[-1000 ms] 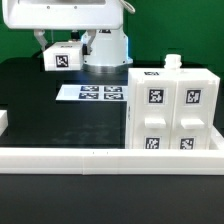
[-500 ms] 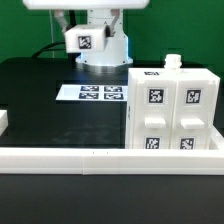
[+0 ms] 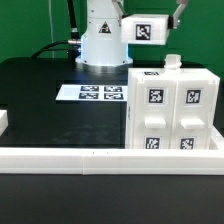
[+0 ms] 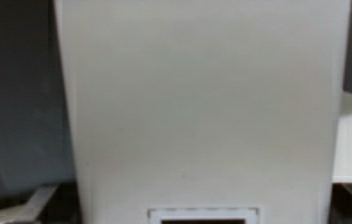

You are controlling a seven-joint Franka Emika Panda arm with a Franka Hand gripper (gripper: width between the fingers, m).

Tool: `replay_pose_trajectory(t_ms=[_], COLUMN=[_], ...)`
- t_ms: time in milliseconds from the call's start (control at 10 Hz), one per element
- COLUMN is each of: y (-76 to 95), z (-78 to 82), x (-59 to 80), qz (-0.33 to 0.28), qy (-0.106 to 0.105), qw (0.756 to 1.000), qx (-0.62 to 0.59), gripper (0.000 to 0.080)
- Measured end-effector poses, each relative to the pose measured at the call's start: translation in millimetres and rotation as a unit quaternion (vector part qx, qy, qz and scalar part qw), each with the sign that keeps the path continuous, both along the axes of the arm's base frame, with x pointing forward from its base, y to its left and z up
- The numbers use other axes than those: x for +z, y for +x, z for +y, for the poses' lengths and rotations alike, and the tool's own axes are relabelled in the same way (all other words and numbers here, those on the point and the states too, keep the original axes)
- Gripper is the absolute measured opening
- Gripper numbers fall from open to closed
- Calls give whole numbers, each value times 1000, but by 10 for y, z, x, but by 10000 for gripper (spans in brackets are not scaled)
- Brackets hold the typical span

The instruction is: Assemble cabinet

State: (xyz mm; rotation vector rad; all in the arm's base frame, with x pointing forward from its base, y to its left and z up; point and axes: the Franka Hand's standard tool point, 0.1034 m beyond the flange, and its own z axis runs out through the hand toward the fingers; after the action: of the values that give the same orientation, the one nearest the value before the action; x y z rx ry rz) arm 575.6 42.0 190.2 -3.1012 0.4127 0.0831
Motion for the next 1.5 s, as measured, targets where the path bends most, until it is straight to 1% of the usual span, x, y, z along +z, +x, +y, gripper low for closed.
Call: replay_pose_trajectory(t_ms=[100, 400, 500, 600, 800, 900, 1000, 1100, 1200, 1500], y=[-24, -41, -45, -66, 44, 102, 131, 163, 192, 257], z=[-27, -30, -25, 20, 146, 181, 210, 271, 306, 344], x=[-12, -36, -46, -95, -126, -155, -179, -179, -183, -183], qz=[0, 2, 3, 7, 5, 3, 2, 0, -3, -13], qy=[0, 0, -1, -3, -3, -3, -3, -3, -3, -4], qw=[1000, 1000, 1000, 1000, 1000, 1000, 1000, 1000, 1000, 1000], qx=[3, 3, 4, 9, 19, 21, 21, 18, 19, 18], gripper=[560, 560, 560, 560, 560, 560, 560, 560, 560, 560])
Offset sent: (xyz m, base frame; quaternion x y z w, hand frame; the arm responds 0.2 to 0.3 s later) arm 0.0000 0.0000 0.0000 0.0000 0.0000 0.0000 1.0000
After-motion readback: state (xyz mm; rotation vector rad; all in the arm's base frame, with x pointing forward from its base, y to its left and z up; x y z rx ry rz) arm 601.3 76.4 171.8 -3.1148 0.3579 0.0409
